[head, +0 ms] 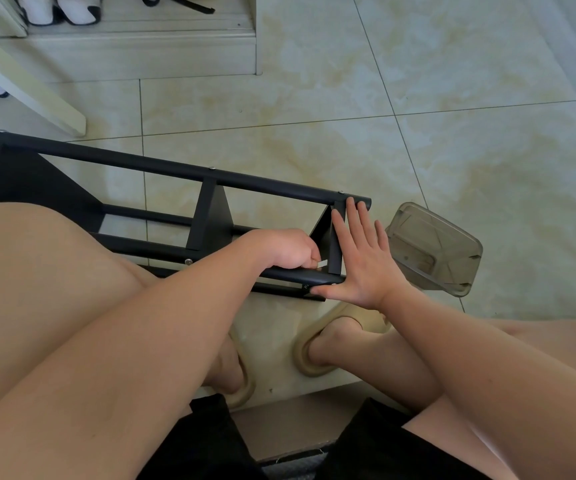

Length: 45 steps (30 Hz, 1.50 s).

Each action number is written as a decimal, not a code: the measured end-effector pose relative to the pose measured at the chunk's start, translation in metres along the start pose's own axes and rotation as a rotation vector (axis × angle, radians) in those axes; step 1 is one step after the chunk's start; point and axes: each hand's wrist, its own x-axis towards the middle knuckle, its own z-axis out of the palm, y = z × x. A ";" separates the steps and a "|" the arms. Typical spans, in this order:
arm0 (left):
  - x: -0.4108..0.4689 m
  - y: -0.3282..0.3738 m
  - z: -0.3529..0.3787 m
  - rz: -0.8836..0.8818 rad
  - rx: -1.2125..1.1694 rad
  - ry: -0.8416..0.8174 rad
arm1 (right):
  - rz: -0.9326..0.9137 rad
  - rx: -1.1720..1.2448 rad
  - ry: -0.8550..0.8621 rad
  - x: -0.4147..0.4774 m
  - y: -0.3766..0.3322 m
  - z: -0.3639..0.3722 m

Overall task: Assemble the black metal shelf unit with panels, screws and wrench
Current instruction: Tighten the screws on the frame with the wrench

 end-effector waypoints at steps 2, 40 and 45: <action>0.000 -0.001 0.000 0.003 -0.002 -0.016 | -0.003 0.002 -0.003 -0.001 -0.001 0.001; 0.030 -0.002 -0.166 -0.174 0.240 0.529 | 0.187 0.112 -0.176 0.134 0.035 -0.111; 0.032 -0.013 -0.150 -0.164 0.248 0.586 | 0.228 0.019 -0.039 0.125 0.020 -0.087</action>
